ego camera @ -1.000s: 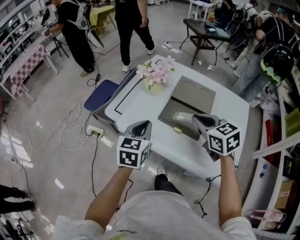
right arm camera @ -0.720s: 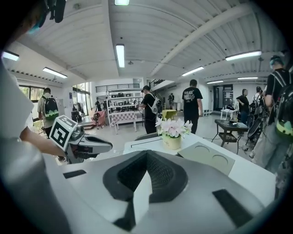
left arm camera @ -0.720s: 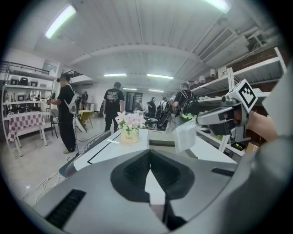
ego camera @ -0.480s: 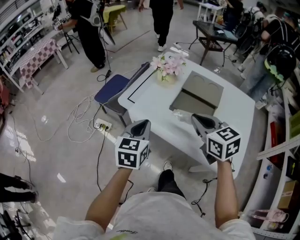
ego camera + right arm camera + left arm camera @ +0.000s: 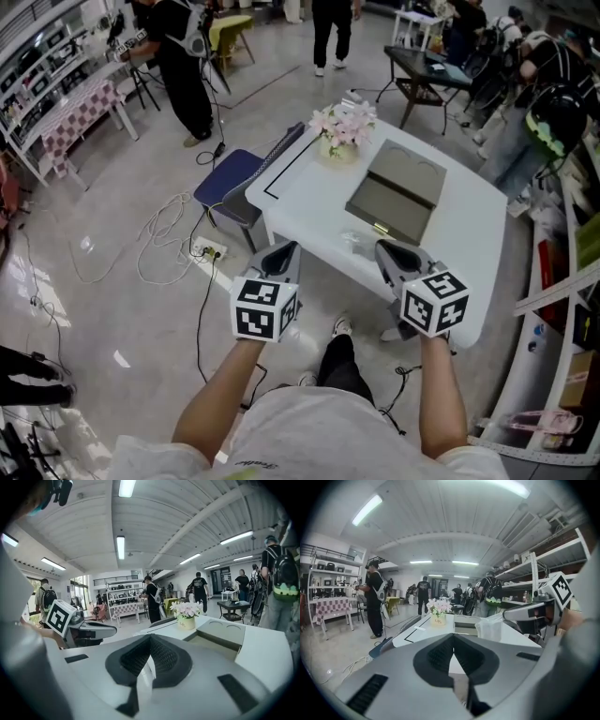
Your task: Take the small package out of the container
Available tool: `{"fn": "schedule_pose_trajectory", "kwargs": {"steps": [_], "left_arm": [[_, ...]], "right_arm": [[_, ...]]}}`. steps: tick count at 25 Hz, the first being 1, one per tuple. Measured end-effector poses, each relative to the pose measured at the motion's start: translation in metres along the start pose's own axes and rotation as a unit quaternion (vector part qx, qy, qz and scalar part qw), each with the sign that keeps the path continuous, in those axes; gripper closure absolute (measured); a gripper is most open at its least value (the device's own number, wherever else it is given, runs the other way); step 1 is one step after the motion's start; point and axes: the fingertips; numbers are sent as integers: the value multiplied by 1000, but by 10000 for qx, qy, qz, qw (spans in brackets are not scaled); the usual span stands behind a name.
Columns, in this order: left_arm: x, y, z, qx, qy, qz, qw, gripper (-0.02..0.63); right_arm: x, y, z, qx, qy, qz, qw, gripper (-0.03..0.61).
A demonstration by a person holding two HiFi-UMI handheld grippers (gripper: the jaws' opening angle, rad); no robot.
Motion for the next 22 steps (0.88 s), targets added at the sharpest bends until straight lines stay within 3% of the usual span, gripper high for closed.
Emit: {"fn": "schedule_pose_trajectory", "kwargs": {"steps": [22], "left_arm": [[11,16,6,-7,-83,192,9998,609]], "right_arm": [[-18,11,15,32,-64,166,9998,574]]}}
Point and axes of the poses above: the fingertips, and each gripper's own axes: y backward along the fingers, x to its right, z out of its underside, and after that the axes turned 9 degrees about -z, right-handed
